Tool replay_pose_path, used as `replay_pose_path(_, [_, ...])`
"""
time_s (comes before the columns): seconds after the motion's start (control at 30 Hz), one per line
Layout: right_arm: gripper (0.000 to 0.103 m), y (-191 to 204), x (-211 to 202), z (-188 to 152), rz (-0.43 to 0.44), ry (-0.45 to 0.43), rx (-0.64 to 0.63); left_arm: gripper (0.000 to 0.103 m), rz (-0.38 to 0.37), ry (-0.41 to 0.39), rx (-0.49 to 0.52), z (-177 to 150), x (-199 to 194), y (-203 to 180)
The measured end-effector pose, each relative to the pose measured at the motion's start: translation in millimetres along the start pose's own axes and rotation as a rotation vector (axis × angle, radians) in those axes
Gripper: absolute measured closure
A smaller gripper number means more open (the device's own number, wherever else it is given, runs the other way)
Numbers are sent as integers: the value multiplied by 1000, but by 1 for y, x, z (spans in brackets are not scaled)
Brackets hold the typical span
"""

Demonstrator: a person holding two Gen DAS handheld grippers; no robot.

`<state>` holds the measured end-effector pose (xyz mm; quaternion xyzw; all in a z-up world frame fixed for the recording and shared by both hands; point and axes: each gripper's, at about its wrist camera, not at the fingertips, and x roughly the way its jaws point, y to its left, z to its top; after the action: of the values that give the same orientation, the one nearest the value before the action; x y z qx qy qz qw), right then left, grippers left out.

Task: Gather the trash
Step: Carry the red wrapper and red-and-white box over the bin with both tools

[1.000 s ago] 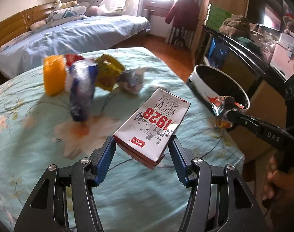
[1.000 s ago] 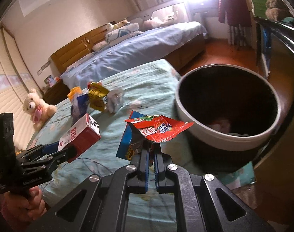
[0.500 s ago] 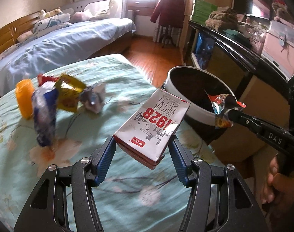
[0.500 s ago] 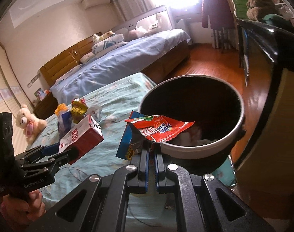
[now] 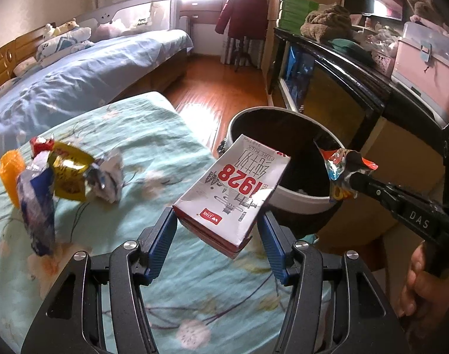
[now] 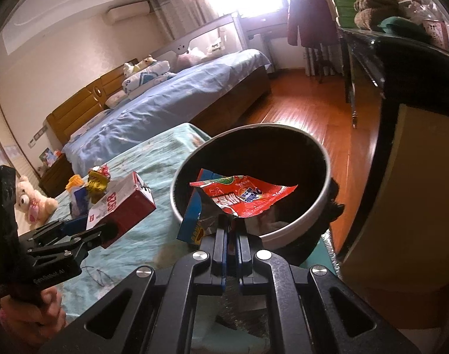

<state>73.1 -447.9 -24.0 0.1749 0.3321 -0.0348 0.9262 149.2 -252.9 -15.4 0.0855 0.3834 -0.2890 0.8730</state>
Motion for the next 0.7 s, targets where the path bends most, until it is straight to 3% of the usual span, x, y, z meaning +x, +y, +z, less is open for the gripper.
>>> replay_pose_path(0.7, [99,-24,16,21,-32,3,17,46,-11,16,40,33,30,-22])
